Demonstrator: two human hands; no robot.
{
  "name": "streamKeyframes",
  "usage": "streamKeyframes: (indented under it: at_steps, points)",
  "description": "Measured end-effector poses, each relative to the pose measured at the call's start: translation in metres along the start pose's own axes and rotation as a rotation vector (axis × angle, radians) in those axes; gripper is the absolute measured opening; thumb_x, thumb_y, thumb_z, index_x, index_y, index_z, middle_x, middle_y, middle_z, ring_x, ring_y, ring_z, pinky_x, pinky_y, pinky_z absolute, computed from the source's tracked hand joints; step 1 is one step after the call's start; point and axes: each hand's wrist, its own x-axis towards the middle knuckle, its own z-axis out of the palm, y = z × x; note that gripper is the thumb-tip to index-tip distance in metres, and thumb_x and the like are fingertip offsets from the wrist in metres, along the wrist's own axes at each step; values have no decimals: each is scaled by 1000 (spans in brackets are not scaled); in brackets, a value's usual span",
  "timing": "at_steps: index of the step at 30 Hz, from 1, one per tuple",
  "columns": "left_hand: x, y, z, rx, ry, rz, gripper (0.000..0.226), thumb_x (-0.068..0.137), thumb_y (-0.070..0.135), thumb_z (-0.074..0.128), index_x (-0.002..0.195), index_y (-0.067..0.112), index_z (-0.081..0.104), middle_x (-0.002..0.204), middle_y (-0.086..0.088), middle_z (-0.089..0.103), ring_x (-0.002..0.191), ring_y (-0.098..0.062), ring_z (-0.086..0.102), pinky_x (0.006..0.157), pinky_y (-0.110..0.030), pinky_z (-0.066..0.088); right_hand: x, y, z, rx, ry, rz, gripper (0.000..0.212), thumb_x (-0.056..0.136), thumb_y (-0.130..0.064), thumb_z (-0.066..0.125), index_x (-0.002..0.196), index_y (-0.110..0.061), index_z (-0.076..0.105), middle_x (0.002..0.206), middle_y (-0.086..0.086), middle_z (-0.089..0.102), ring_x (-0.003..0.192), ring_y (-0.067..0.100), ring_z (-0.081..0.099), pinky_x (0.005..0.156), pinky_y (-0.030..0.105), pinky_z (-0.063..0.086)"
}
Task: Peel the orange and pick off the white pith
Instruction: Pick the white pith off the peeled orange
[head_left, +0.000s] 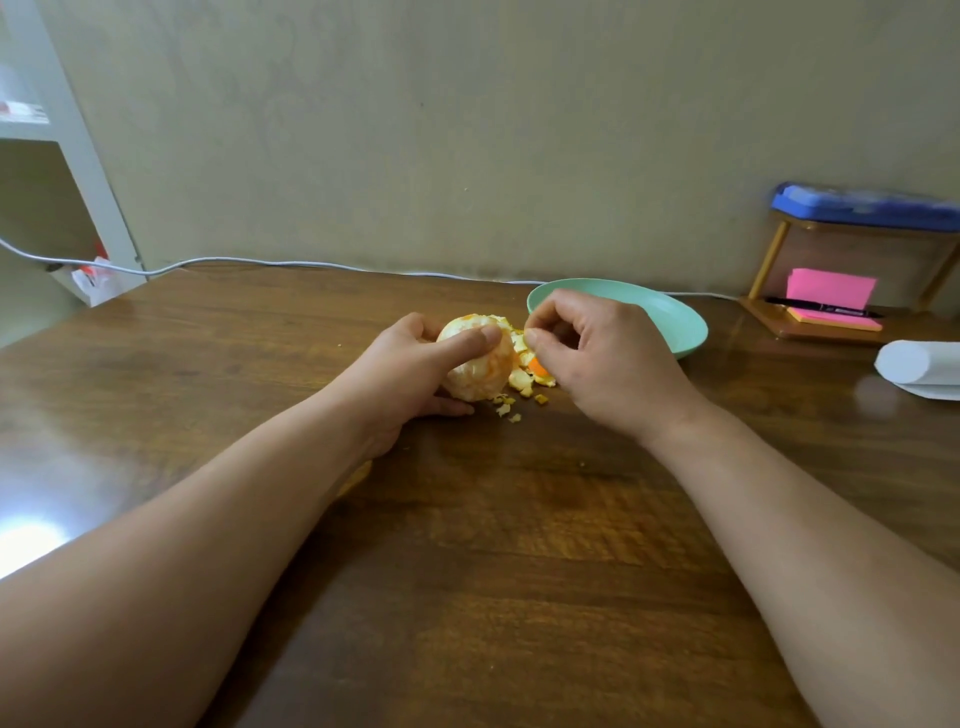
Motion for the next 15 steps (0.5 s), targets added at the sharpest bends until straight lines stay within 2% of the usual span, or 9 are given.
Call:
streamKeyframes:
  at_steps: [3, 6, 11, 15]
  points:
    - [1, 0, -3, -35, -12, -10, 64, 84, 55, 84, 127, 13, 63, 122, -13, 73, 103, -25, 78, 77, -37, 66, -1, -4, 2, -14, -45, -49, 13, 105, -34, 64, 107, -28, 75, 85, -9, 74, 77, 13, 67, 69, 44, 58]
    - [0, 1, -4, -25, -23, -17, 67, 83, 61, 81, 126, 12, 65, 120, -12, 75, 105, -24, 77, 74, -32, 64, -2, -8, 4, -48, -73, -75, 18, 102, -40, 69, 113, -27, 74, 92, -9, 76, 82, 13, 69, 73, 43, 60]
    - [0, 0, -2, 33, 8, 11, 74, 74, 68, 82, 121, 14, 64, 117, -11, 74, 102, -25, 77, 73, -33, 65, 2, -9, 6, -200, -42, -158, 20, 102, -39, 63, 98, -21, 71, 81, 1, 72, 74, 25, 66, 65, 46, 56]
    - [-1, -1, -1, 44, 16, 36, 77, 70, 69, 83, 118, 12, 62, 115, -12, 74, 100, -25, 78, 73, -34, 65, 5, -15, 6, -373, -26, -237, 22, 99, -36, 60, 88, -17, 61, 73, 5, 66, 64, 30, 52, 57, 38, 41]
